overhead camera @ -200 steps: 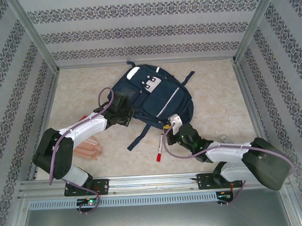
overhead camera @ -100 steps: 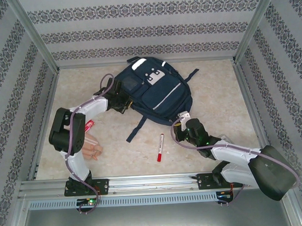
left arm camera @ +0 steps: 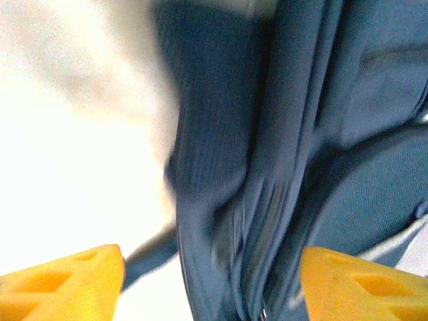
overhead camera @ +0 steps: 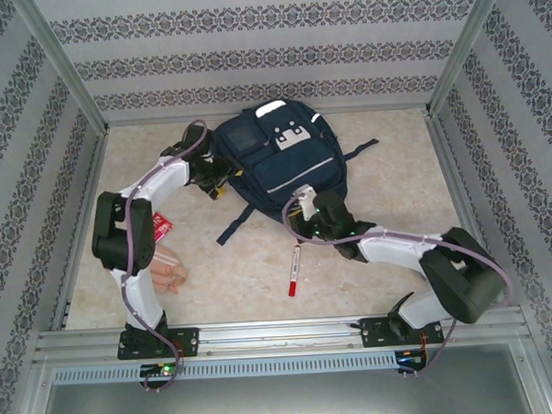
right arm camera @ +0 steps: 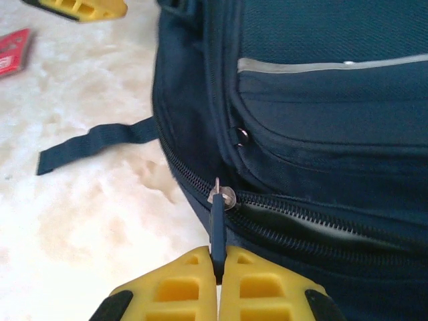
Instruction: Pack books, pencil case, and school supplies into a backpack
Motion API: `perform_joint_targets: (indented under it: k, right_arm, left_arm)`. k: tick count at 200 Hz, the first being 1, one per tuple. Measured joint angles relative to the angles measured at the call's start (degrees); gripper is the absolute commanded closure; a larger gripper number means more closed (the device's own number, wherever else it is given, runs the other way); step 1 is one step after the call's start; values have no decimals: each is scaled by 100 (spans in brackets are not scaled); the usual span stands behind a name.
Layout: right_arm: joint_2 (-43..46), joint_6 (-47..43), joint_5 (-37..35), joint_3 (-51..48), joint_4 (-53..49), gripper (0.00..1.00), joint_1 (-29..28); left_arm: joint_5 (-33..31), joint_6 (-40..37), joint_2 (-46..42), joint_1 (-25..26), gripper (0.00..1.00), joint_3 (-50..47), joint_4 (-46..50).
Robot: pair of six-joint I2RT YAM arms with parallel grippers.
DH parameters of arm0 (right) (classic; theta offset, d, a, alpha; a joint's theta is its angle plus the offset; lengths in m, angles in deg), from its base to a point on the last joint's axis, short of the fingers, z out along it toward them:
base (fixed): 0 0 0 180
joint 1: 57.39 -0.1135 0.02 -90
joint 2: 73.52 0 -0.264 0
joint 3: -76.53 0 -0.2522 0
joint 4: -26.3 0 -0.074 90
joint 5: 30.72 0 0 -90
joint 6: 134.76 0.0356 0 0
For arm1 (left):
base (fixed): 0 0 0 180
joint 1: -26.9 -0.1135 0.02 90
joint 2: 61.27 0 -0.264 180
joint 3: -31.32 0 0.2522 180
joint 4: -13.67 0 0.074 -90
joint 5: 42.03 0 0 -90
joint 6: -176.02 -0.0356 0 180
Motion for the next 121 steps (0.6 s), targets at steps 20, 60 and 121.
perform_joint_targets:
  k: [20,60,121]
  right_arm:
    - [-393,-72,184,343,85,100,-227]
    - [-916,-98,387,793,282,100,-522]
    - [-1082,-107,420,916,295,100,-625]
  left_arm:
    - [46,136,-402,79,27,-490,28]
    - [-70,481,-627,446,28,-811,-17]
    - [-562,730,-291,750,72,-970,-310]
